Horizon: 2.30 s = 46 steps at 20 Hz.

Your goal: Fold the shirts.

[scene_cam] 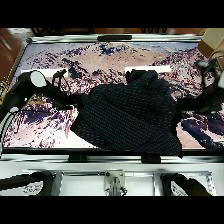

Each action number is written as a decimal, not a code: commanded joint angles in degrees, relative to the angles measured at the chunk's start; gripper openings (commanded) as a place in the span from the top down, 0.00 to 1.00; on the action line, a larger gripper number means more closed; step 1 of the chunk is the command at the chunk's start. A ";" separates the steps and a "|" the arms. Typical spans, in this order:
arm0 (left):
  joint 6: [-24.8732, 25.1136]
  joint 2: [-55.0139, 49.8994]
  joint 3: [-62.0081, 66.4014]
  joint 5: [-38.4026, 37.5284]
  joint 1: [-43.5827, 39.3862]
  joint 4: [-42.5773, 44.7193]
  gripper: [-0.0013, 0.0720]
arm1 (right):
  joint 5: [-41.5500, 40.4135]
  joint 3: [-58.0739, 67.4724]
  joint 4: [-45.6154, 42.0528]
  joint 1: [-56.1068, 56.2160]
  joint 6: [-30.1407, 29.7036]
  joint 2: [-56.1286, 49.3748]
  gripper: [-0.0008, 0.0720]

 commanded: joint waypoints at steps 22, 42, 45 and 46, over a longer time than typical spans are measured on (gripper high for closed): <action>5.64 -1.25 -8.09 24.61 0.17 -6.62 0.90 | -20.24 -29.99 8.83 0.07 -19.17 -1.46 0.07; 5.66 8.76 49.29 39.67 1.70 -12.22 0.90 | -62.86 45.11 6.40 0.07 -15.80 -0.59 0.85; 5.73 17.94 46.66 41.13 1.53 -12.17 0.90 | -71.28 46.56 13.86 0.07 -15.82 3.96 0.85; 5.84 20.94 44.09 40.11 1.53 -12.15 0.90 | -69.68 46.56 15.87 0.07 -15.85 5.35 0.85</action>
